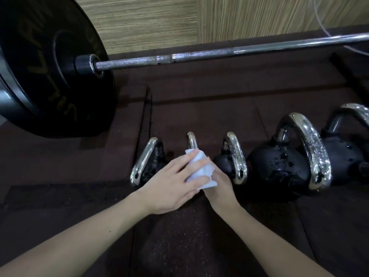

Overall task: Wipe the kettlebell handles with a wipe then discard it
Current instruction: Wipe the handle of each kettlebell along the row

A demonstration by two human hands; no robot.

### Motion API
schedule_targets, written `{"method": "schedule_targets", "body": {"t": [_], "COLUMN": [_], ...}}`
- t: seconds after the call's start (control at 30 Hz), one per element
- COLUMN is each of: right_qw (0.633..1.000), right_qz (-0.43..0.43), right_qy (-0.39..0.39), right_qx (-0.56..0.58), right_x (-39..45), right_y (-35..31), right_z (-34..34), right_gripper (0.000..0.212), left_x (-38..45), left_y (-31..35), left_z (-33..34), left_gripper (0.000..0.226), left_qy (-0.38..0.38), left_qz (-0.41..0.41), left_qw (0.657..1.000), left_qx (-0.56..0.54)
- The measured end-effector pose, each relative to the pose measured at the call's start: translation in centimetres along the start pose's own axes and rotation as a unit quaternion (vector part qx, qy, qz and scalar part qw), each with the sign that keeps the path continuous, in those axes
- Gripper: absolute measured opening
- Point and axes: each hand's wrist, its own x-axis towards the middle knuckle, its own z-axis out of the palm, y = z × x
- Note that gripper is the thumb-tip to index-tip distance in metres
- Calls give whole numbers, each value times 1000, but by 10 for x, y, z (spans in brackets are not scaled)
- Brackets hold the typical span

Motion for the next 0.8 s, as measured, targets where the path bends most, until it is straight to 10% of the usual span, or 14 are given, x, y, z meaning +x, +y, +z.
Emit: {"method": "schedule_targets", "body": {"t": [0.3, 0.57, 0.67, 0.8], "right_qw": [999, 980, 982, 985], "right_qz": [45, 167, 173, 158], "right_qy": [-2, -66, -59, -69], "right_qx": [-12, 83, 40, 14], "right_x": [6, 17, 24, 20], "right_y": [1, 5, 3, -1], "right_z": [5, 15, 19, 16], "right_gripper": [28, 47, 71, 81], "left_x": [22, 50, 74, 102], "left_y": [-23, -30, -34, -46], "left_z": [10, 4, -6, -19], "left_gripper": [20, 28, 27, 27], "left_qy": [102, 121, 96, 45], "left_qz": [93, -108, -254, -484], "left_qw": [985, 975, 917, 720], "left_qx": [103, -148, -292, -496]}}
